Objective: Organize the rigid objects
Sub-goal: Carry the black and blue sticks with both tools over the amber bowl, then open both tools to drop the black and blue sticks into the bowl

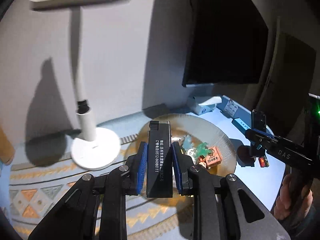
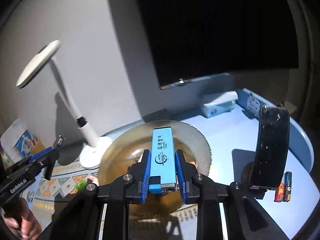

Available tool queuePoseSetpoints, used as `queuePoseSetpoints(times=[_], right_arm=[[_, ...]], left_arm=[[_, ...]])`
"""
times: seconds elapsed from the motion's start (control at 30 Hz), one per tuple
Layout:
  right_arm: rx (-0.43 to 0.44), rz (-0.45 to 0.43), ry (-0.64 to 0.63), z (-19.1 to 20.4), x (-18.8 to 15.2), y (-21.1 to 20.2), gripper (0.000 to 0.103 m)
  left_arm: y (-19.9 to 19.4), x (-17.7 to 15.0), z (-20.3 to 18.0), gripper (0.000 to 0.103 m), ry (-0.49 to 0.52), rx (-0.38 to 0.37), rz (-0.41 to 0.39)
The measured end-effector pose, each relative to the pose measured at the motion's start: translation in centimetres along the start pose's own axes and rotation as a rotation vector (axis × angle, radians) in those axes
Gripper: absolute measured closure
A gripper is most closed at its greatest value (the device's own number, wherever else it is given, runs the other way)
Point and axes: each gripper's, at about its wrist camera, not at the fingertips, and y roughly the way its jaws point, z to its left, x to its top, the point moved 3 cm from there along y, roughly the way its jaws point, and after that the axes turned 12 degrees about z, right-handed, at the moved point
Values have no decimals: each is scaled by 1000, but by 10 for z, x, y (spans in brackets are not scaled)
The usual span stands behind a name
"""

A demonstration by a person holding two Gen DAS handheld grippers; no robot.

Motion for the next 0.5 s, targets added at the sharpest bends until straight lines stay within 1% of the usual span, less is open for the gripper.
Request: queuePoseSetpoints(times=[0.23, 0.37, 0.5], right_arm=[[-2, 85, 41, -17, 0, 49, 79], [1, 118, 32, -20, 1, 70, 79], [1, 140, 26, -19, 3, 84, 79]], left_arm=[[72, 1, -13, 82, -2, -34, 116], [96, -1, -16, 82, -6, -41, 161], [112, 1, -16, 82, -9, -46, 187]])
